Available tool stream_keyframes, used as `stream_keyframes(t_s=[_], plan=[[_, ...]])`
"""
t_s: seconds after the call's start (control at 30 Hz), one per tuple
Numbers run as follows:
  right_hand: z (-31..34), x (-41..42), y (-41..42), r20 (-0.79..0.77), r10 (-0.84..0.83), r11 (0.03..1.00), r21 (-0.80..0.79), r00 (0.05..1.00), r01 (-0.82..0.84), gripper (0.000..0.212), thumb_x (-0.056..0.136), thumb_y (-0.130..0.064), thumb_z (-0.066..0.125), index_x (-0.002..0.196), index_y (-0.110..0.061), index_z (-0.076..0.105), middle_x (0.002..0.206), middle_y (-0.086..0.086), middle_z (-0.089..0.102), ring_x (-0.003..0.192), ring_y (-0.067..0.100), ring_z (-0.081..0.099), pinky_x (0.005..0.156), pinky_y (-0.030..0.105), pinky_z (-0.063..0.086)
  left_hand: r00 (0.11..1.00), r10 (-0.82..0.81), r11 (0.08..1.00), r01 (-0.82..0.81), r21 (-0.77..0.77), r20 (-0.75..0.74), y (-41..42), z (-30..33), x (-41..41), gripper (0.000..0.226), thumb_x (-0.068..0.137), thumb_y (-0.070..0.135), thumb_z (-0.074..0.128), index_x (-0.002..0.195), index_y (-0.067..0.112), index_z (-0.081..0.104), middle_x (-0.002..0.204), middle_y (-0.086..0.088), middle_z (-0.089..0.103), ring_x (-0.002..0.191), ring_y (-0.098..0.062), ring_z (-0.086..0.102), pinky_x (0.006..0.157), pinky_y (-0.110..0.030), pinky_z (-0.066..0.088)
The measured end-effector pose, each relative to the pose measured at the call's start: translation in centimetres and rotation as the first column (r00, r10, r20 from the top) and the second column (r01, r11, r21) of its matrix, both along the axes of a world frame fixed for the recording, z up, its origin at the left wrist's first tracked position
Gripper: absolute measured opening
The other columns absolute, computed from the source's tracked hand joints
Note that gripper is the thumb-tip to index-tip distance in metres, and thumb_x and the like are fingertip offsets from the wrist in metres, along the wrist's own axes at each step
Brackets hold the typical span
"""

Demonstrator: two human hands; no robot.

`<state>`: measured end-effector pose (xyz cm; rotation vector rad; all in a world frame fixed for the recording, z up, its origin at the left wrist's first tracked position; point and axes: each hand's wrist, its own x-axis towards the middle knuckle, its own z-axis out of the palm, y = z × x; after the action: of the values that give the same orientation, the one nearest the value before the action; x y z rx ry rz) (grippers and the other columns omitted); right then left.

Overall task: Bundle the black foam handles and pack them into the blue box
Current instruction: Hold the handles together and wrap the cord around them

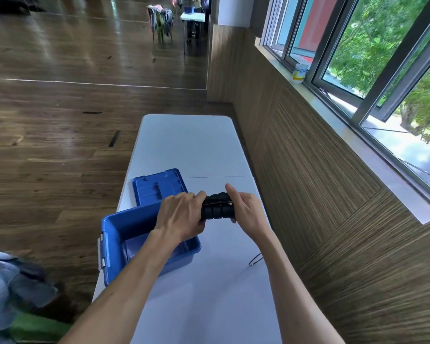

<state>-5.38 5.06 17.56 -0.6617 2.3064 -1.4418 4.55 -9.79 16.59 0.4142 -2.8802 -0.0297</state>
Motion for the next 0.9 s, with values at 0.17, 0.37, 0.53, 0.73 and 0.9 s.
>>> stream_keyframes(t_s=[0.17, 0.37, 0.53, 0.73, 0.9], plan=[[0.6, -0.7, 1.0, -0.110, 0.026, 0.999, 0.031, 0.994, -0.023, 0.053, 0.099, -0.049, 0.056, 0.059, -0.013, 0.058, 0.055, 0.006, 0.059, 0.050, 0.016, 0.048, 0.053, 0.032, 0.040, 0.997, 0.079, 0.995, -0.081, 0.066, 0.022, -0.7, -0.2, 0.6, 0.024, 0.085, 0.029, 0.059, 0.107, 0.021, 0.057, 0.084, 0.004, 0.068, 0.070, -0.021, 0.058, 0.058, -0.030, 0.037], [0.9, -0.9, 1.2, -0.203, 0.098, 0.993, 0.092, 0.974, -0.080, 0.022, 0.095, -0.032, 0.069, 0.082, -0.015, 0.074, 0.064, -0.004, 0.067, 0.053, 0.006, 0.052, 0.052, 0.019, 0.041, 0.974, 0.214, 0.974, -0.219, 0.054, 0.079, -1.2, 0.3, 0.7, 0.023, 0.090, 0.027, 0.057, 0.110, 0.018, 0.056, 0.090, -0.002, 0.068, 0.078, -0.025, 0.065, 0.061, -0.032, 0.038], [0.9, 0.2, 0.0, -0.139, 0.065, 0.996, -0.050, 0.988, -0.073, 0.034, 0.096, -0.040, 0.066, 0.077, -0.013, 0.071, 0.056, -0.004, 0.063, 0.046, 0.009, 0.053, 0.050, 0.022, 0.044, 0.944, 0.314, 0.905, -0.330, 0.269, 0.103, -1.4, 1.1, 0.1, 0.025, 0.094, 0.037, 0.058, 0.109, 0.017, 0.055, 0.083, 0.000, 0.054, 0.072, -0.024, 0.053, 0.062, -0.033, 0.040], [-0.6, 0.2, 0.8, 0.154, 0.262, 0.953, -0.196, 0.953, -0.230, 0.042, 0.103, -0.043, 0.053, 0.087, -0.011, 0.077, 0.065, 0.005, 0.058, 0.061, 0.017, 0.048, 0.061, 0.024, 0.042, 0.967, 0.241, 0.739, -0.236, 0.631, 0.080, -2.4, 2.6, -0.2, 0.030, 0.092, 0.047, 0.063, 0.082, 0.019, 0.059, 0.072, -0.001, 0.063, 0.075, -0.029, 0.063, 0.065, -0.038, 0.050], [-1.7, 0.0, 0.9, 0.291, 0.273, 0.957, 0.014, 0.917, -0.289, 0.071, 0.077, -0.078, 0.058, 0.067, -0.009, 0.070, 0.050, 0.003, 0.054, 0.051, 0.018, 0.050, 0.062, 0.027, 0.043, 1.000, 0.015, 0.665, -0.003, 0.747, -0.009, -2.9, 3.1, 0.7, 0.037, 0.084, 0.044, 0.074, 0.083, 0.008, 0.064, 0.072, -0.012, 0.065, 0.069, -0.028, 0.063, 0.063, -0.035, 0.047]])
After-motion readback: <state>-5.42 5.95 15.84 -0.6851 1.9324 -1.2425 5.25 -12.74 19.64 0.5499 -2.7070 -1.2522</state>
